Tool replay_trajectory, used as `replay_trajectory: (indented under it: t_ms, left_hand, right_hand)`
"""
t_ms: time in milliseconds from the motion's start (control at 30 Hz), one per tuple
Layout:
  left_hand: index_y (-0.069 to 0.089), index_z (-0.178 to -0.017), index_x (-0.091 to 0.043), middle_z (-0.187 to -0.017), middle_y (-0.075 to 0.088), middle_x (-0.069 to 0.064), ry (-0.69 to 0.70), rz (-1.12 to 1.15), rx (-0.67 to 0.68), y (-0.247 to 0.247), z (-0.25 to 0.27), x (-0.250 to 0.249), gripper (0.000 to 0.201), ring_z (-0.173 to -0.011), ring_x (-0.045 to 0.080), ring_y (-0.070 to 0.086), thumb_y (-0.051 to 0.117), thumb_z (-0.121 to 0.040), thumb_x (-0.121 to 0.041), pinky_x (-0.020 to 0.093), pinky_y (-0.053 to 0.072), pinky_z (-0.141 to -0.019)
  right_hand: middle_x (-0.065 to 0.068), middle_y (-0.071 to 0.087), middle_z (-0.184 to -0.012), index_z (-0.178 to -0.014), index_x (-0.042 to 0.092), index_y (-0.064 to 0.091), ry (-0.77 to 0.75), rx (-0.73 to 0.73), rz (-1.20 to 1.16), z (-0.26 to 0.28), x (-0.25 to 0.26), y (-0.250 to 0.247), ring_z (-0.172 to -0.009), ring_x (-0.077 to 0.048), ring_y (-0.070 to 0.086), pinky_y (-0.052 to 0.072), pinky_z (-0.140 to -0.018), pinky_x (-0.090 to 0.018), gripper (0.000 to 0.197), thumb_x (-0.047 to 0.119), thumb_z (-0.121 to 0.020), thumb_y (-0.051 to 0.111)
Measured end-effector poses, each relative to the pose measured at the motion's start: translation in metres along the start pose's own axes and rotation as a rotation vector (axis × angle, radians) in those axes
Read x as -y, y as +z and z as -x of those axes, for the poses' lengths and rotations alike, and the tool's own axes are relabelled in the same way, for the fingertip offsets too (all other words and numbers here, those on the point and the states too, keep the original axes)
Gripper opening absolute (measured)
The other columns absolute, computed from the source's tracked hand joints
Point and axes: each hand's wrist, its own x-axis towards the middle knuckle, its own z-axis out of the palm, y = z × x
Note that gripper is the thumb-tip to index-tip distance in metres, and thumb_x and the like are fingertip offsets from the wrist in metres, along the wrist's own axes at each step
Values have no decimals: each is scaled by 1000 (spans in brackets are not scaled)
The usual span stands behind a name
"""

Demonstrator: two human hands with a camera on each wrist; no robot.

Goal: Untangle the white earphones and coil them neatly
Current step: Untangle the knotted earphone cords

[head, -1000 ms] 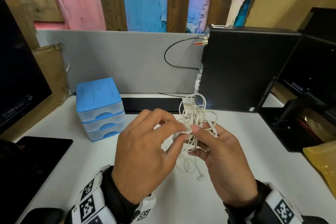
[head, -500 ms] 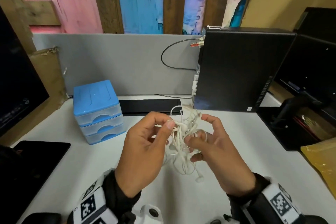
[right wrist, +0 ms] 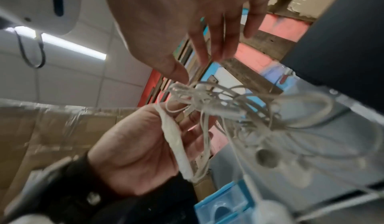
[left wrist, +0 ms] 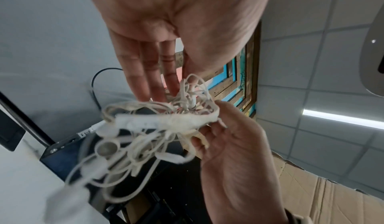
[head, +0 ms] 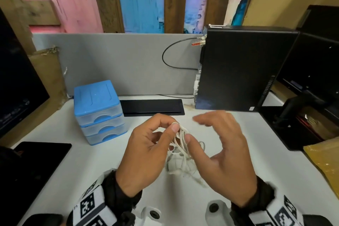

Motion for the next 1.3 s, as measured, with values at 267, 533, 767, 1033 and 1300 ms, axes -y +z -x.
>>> replay_trajectory:
  t_ms: [267, 533, 767, 1033, 1300]
  left_hand:
    - [69, -92, -27, -90, 76, 0, -84, 80, 71, 7, 7, 2, 18, -82, 19, 73, 80, -78, -28, 30, 58, -73]
    - [73, -90, -22, -89, 75, -2, -235, 20, 66, -5, -5, 5, 33, -67, 13, 65, 78, -77, 7, 31, 56, -66]
    - [79, -91, -32, -81, 72, 3, -98, -188, 124, -16, -9, 4, 25, -76, 21, 67, 74, -86, -8, 29, 57, -77]
    - [80, -98, -12, -89, 72, 7, -159, 87, 256, -18, -9, -8, 22, -77, 17, 66, 66, -86, -1, 23, 54, -75]
    - [80, -90, -23, -71, 71, 9, -340, 175, 225, -21, -11, -16, 19, -67, 21, 70, 68, -76, -19, 34, 50, -69]
  right_hand:
    - [19, 67, -88, -95, 28, 74, 19, 139, -58, 0, -10, 2, -89, -9, 62, 52, -76, -31, 15, 33, -90, 61]
    - [6, 73, -84, -88, 17, 71, 216, 317, -283, -15, -22, -12, -81, -16, 70, 58, -70, -39, 7, 13, -93, 67]
    - [2, 69, -79, -99, 27, 66, 222, 245, -322, -19, -25, -21, -79, -20, 68, 56, -71, -42, 15, 14, -92, 66]
    - [-4, 73, -85, -99, 14, 76, 320, 416, -558, -21, -31, -12, -79, -19, 68, 57, -76, -31, 16, 11, -93, 62]
    - [-14, 74, -95, -96, 9, 78, 405, 509, -634, -24, -40, -18, -86, -34, 70, 60, -81, -43, 21, 22, -81, 72]
